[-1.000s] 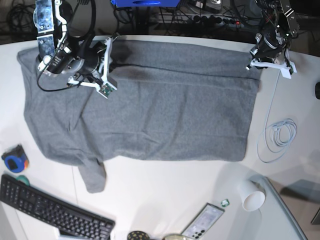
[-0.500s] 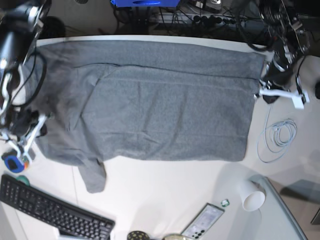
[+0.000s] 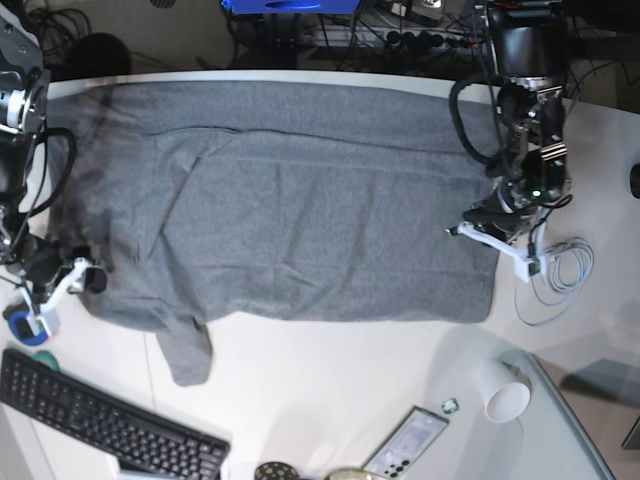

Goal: Layout the t-shirt on the table in an organized manner, then fold the t-shirt properly

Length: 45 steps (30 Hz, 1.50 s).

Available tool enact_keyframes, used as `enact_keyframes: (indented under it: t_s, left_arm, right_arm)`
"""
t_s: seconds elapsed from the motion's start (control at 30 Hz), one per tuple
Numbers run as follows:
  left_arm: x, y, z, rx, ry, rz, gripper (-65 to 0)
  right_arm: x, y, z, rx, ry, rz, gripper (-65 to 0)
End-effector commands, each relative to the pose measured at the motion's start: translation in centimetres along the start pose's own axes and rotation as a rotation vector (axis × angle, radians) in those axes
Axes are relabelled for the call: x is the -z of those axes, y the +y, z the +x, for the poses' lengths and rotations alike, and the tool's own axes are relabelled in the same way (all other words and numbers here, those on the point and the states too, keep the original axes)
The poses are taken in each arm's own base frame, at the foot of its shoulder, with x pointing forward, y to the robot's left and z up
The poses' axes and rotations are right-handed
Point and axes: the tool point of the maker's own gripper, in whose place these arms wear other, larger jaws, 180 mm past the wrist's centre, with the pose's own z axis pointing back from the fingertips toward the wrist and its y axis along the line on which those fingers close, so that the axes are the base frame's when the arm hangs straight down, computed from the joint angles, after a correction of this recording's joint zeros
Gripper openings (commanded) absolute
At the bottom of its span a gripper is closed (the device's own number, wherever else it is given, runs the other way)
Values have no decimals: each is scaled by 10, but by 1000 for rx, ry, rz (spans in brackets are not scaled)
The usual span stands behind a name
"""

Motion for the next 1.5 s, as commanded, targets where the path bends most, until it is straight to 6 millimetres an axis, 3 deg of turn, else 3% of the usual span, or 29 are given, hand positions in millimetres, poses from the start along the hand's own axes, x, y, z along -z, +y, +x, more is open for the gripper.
enact_keyframes:
  t_s: [0.0,0.07,0.13,0.2,0.3,0.63,0.8,0.93,1.1,1.23,1.37,1.47]
  left_arm:
    - [2,-3,12,22,-56,4,-650]
    - [9,2,0,61,-55,38,-650]
    - [16,8,-15,82,-24,63,-650]
    - [19,15,-27,79,9,78,-650]
    - [20,21,-35,87,29,91,-650]
    - [18,31,-30,104,22,109,-650]
    - [17,34,-33,106,27,113,-650]
    - [16,33,-27,102,12,109,-650]
    - [0,19,19,114,-112,84,-650]
    - [-23,4,39,142,-203,53,-650]
    - [-38,-21,13,153,-190,-1,-650]
    - [-45,-29,-24,188,-127,-29,-650]
  right_arm:
    - [-6,-4,28,-9,-73,-3,-474]
    - [-5,-3,26,-6,-70,-1,-576]
    - [-2,-3,15,16,-46,5,-617]
    - [0,-4,6,33,-23,6,-621]
    - [0,-23,-5,90,2,-88,-621]
    - [-4,-50,-49,165,76,-278,-627]
    - [-12,-45,-55,161,48,-310,-627]
    - [-21,-28,-42,133,38,-294,-629]
    - [-38,-10,6,38,-88,-293,-626]
    - [-42,-15,34,22,-133,-302,-624]
    - [-27,-27,33,84,-87,-293,-624]
    - [-17,-34,32,126,-76,-286,-626]
